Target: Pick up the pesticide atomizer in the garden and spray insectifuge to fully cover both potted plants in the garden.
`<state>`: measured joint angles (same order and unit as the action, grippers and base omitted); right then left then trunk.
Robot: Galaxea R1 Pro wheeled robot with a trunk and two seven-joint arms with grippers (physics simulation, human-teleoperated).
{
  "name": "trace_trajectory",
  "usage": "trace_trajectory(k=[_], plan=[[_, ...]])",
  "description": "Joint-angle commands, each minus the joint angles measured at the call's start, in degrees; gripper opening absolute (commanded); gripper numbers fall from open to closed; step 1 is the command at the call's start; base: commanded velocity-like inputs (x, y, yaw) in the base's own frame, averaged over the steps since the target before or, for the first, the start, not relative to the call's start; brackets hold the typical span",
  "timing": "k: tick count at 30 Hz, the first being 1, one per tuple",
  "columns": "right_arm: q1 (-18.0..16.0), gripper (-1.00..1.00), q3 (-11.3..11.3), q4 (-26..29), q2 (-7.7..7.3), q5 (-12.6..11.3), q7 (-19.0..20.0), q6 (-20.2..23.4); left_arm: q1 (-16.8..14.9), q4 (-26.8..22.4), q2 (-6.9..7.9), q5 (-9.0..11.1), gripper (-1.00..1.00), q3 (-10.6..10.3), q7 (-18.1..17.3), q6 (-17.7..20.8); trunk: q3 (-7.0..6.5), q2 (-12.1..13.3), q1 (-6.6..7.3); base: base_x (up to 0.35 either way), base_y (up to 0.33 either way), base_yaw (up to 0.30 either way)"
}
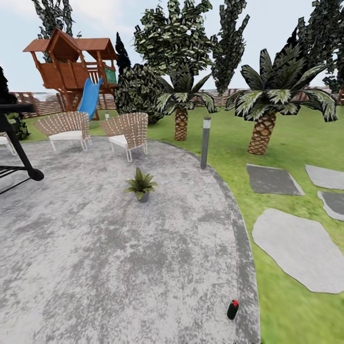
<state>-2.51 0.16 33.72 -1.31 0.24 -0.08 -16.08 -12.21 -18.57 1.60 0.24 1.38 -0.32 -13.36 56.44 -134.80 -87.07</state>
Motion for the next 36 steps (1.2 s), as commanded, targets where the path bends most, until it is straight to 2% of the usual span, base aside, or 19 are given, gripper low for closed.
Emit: trace_trajectory(k=[1, 9, 21, 36], plan=[[0.0, 1.0, 0.0, -0.1, 0.0, 0.0, 0.0, -0.2, 0.0, 0.0, -0.01, 0.0, 1.0, 0.1, 0.0, -0.2, 0.05, 0.0, 0.01, 0.0, 0.0, -0.286], [0.0, 1.0, 0.0, -0.1, 0.0, 0.0, 0.0, -0.2, 0.0, 0.0, -0.02, -0.1, 1.0, 0.1, 0.0, -0.2, 0.05, 0.0, 0.01, -0.023, -0.041, -0.211], [0.0, 1.0, 0.0, -0.1, 0.0, 0.0, 0.0, -0.2, 0.0, 0.0, -0.03, -0.1, 1.0, 0.0, 0.1, -0.2, 0.05, 0.0, 0.01, -0.121, -0.222, -0.013], [0.0, 1.0, 0.0, -0.1, 0.0, 0.0, 0.0, -0.2, 0.0, 0.0, -0.1, -0.1, 1.0, 0.0, 0.1, -0.2, 0.05, 0.0, 0.01, -0.007, -0.24, 0.0]])
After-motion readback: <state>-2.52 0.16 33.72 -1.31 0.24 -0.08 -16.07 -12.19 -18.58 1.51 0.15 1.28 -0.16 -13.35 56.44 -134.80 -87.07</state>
